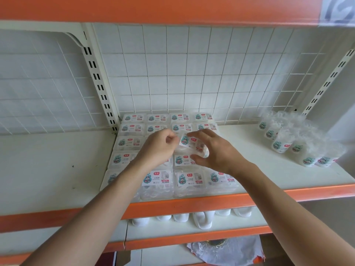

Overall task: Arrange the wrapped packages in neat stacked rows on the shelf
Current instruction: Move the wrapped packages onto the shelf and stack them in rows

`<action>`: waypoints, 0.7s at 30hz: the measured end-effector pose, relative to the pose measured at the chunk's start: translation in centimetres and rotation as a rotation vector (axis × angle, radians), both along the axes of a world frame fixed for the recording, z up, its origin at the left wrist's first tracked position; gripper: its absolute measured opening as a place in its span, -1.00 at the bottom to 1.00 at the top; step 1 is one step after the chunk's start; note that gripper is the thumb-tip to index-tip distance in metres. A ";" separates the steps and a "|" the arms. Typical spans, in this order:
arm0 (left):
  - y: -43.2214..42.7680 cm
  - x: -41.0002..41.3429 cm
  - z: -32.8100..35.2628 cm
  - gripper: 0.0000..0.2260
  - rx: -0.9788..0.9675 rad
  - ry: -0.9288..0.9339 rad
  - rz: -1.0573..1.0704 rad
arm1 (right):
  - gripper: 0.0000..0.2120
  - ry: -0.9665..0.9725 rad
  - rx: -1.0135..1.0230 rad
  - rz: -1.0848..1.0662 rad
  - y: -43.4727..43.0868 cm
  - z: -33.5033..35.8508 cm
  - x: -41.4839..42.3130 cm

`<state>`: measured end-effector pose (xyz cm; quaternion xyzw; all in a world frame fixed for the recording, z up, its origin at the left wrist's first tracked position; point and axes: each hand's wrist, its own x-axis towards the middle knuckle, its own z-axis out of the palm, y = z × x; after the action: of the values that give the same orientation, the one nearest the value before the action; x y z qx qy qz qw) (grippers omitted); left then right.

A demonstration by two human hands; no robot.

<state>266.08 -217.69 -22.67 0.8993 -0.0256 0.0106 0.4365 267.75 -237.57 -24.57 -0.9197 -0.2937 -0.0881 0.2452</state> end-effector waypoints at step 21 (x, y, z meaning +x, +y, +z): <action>1.7 -2.5 -2.6 -0.72 0.581 -0.199 -0.170 | -0.58 -0.018 -0.154 0.145 0.0 -2.8 0.0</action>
<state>263.54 -215.99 -25.29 0.9755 -0.1452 0.0545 0.1562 267.72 -237.60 -27.36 -0.9115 -0.3673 -0.0554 0.1767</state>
